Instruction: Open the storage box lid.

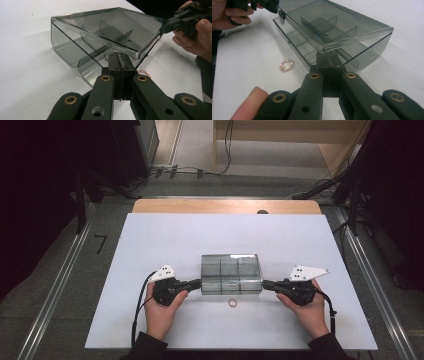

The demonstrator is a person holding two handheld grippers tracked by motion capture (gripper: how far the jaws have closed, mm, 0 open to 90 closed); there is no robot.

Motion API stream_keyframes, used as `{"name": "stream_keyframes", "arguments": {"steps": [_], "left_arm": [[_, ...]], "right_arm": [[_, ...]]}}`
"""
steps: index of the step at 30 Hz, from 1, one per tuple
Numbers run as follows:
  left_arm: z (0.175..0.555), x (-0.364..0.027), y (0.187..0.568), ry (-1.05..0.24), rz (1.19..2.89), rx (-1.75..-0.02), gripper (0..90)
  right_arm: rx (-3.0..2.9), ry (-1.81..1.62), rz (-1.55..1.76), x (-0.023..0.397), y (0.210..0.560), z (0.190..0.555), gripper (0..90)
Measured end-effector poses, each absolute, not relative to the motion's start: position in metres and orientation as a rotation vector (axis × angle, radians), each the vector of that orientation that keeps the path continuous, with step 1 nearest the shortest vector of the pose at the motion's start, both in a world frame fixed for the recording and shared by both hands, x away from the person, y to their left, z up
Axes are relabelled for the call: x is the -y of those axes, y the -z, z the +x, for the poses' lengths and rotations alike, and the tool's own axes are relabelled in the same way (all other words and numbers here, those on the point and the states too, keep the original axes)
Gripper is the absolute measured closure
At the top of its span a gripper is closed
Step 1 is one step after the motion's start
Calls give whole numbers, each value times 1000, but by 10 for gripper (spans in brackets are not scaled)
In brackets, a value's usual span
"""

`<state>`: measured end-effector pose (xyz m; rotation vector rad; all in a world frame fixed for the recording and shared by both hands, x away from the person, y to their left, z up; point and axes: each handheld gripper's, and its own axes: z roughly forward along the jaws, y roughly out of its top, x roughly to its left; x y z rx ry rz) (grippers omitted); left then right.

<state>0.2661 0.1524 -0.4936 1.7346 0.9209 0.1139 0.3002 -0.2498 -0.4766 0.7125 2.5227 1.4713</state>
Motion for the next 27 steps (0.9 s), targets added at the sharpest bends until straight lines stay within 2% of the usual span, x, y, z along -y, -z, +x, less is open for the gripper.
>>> {"name": "stream_keyframes", "arguments": {"steps": [27], "left_arm": [[275,-144,477,-201,1670,-819,897]], "right_arm": [[-2454,-1504,712,241,460,302,883]]}}
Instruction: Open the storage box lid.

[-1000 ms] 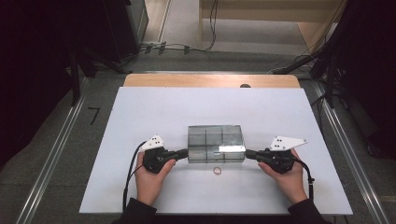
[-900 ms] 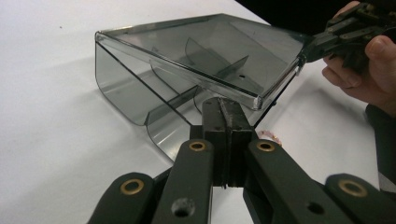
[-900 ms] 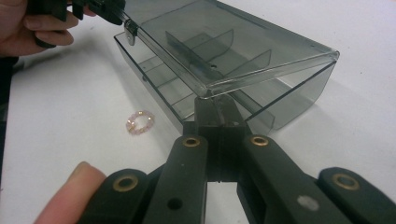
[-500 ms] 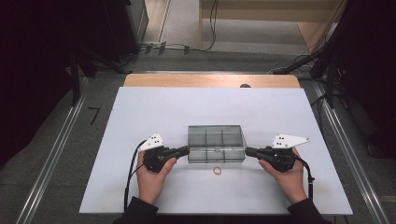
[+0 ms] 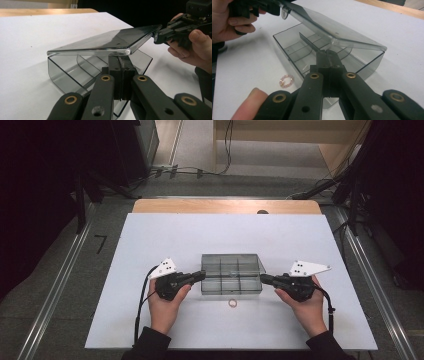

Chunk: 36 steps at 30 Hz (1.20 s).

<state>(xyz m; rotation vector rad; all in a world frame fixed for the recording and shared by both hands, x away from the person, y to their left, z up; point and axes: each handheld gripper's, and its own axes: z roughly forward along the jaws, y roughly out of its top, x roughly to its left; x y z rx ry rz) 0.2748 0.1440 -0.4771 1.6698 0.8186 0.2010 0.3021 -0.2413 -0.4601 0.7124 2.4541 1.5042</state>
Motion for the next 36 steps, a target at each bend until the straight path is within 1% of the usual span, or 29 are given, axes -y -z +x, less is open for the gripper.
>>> {"name": "stream_keyframes", "arguments": {"steps": [4,7,11,19,22,27,32,34,36], "left_arm": [[278,-143,475,-213,1666,-821,894],[280,-144,474,-210,1662,-830,863],[282,-145,472,-216,1672,-824,860],[278,-148,470,-209,1697,-796,738],[280,-147,471,-213,1699,-806,616],[287,-148,471,-271,1690,-883,326],[298,-145,467,-337,1702,-934,83],[303,-144,466,-327,1698,-934,37],[308,-143,465,-329,1689,-936,21]], "right_arm": [[-2436,-1511,722,240,458,305,884],[-2420,-1520,732,241,455,308,883],[-2397,-1550,752,243,452,312,883],[-2373,-1565,758,243,445,317,883],[-2364,-1577,764,243,444,320,883],[-2358,-1577,763,242,441,324,883],[-2348,-1591,769,244,437,328,883],[-2344,-1596,772,245,436,330,883],[-2345,-1598,772,245,436,331,883]]}}
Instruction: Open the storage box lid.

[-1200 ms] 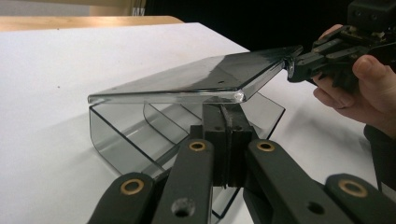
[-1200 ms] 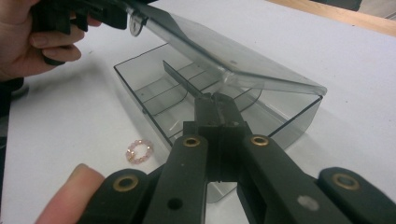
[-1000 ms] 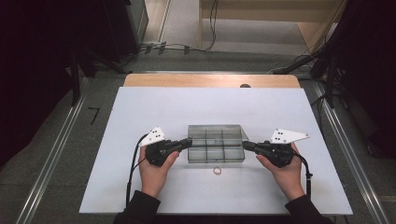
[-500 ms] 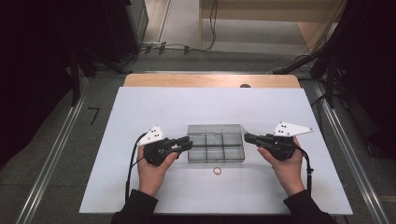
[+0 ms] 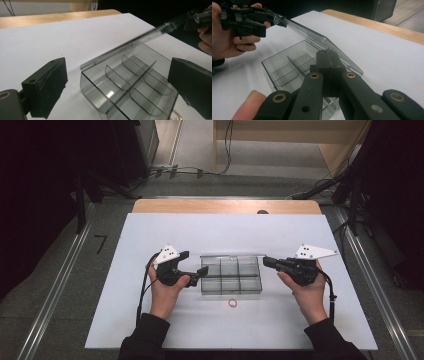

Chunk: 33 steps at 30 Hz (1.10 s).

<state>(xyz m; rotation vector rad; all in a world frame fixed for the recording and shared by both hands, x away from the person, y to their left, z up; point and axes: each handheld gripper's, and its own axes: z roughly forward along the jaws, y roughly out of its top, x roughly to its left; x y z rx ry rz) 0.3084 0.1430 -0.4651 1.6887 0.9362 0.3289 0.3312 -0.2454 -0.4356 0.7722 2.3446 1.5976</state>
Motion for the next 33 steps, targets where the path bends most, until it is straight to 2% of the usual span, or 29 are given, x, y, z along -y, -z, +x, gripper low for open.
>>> {"name": "stream_keyframes", "arguments": {"steps": [3,7,13,21,23,27,30,33], "left_arm": [[317,-138,465,-313,1708,-930,33],[323,-132,466,-328,1728,-912,138],[329,-130,464,-331,1733,-886,376],[332,-133,462,-359,1710,-882,502],[333,-132,463,-354,1715,-867,535],[334,-131,464,-356,1714,-864,544],[335,-131,465,-360,1708,-869,557],[337,-132,466,-351,1700,-879,564]], "right_arm": [[-2350,-1590,774,245,435,333,883],[-2351,-1585,777,244,433,335,883],[-2345,-1574,783,242,430,338,882],[-2340,-1564,784,241,429,341,879],[-2344,-1566,786,243,429,341,836],[-2326,-1580,790,249,431,341,754],[-2288,-1565,788,248,433,344,631],[-2245,-1547,805,244,437,348,555]]}}
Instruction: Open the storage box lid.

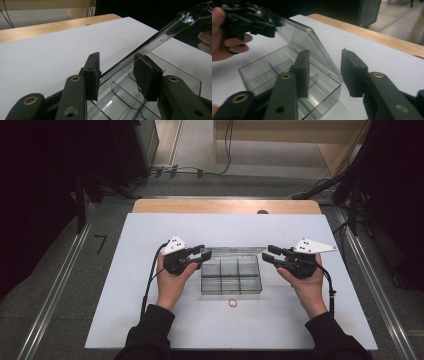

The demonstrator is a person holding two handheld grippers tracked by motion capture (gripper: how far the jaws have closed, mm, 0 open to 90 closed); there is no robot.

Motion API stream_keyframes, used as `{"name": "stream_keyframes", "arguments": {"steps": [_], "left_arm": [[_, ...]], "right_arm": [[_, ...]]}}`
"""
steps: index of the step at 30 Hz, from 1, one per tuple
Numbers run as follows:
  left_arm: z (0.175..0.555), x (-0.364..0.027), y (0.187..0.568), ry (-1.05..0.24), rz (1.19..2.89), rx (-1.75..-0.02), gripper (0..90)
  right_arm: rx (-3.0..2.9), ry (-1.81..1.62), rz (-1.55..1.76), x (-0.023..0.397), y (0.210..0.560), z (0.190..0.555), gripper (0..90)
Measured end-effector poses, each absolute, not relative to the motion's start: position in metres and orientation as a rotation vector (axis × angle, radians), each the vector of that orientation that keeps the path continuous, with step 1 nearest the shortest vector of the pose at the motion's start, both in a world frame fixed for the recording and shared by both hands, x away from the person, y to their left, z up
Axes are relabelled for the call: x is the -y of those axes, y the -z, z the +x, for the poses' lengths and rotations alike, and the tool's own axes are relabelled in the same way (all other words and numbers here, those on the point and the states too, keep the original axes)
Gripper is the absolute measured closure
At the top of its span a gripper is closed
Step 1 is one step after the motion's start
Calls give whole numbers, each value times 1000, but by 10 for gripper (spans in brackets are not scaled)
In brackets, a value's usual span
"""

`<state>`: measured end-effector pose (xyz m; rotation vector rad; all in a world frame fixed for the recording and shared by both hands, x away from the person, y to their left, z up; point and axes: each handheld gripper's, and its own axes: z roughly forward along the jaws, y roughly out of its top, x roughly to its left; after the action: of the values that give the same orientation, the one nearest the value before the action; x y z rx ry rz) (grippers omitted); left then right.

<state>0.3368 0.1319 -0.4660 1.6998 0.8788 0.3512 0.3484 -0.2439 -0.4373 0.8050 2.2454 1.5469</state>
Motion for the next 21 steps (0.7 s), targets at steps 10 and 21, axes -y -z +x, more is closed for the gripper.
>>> {"name": "stream_keyframes", "arguments": {"steps": [10,21], "left_arm": [[344,-136,472,-320,1678,-911,602],[344,-134,473,-313,1670,-915,598]], "right_arm": [[-2293,-1529,858,224,452,374,453],[-2314,-1543,912,216,450,377,581]]}}
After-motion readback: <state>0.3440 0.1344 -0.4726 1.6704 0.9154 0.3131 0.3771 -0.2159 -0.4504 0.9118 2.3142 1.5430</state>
